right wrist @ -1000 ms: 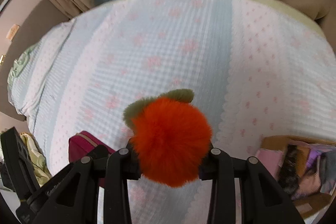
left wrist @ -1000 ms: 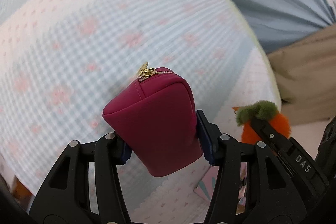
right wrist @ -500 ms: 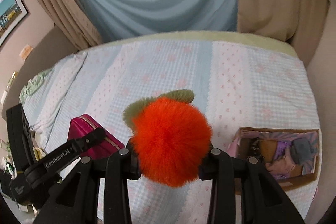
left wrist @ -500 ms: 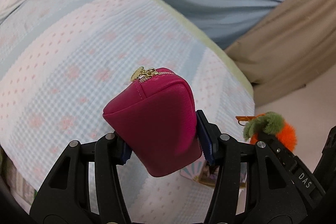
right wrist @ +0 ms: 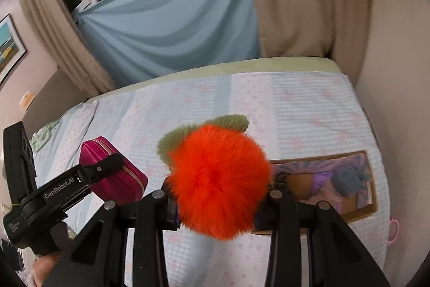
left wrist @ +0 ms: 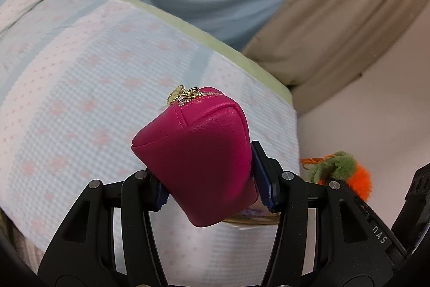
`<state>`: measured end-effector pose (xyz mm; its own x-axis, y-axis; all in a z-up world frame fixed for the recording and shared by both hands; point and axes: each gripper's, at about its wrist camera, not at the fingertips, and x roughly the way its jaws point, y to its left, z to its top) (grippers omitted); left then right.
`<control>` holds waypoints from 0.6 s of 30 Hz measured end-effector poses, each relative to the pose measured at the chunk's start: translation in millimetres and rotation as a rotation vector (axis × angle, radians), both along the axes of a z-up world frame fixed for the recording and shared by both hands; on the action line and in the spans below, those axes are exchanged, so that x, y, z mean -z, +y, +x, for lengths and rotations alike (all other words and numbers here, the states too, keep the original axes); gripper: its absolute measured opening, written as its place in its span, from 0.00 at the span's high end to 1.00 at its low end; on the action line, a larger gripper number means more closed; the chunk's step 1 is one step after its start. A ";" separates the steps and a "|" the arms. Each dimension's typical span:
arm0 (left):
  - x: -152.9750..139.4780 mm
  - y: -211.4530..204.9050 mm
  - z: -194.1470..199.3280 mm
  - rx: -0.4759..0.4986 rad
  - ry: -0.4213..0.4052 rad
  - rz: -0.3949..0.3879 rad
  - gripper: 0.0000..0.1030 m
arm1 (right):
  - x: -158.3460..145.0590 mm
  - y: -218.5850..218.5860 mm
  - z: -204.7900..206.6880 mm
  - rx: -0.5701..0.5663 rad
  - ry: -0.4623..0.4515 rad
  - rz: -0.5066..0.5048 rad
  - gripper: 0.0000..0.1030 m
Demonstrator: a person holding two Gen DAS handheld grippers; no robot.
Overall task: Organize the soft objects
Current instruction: 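Carry the magenta purse and orange pompom over the box with both tools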
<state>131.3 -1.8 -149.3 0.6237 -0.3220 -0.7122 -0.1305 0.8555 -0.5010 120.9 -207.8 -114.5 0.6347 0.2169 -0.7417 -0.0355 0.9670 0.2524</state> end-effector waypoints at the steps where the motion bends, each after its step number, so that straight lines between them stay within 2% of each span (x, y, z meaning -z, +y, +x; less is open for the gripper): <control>1: -0.3 -12.7 0.9 0.013 -0.003 -0.006 0.52 | 0.2 -12.4 -2.2 0.017 0.002 -0.002 0.67; 9: 22.0 -112.0 19.3 0.113 0.031 -0.040 0.52 | 14.8 -106.8 -9.1 0.132 0.049 -0.028 0.67; 15: 63.3 -183.3 43.2 0.203 0.119 -0.041 0.52 | 50.5 -164.2 -2.6 0.189 0.139 -0.040 0.67; 18: 87.1 -202.2 53.8 0.248 0.158 -0.035 0.52 | 73.4 -184.2 0.5 0.202 0.189 -0.041 0.67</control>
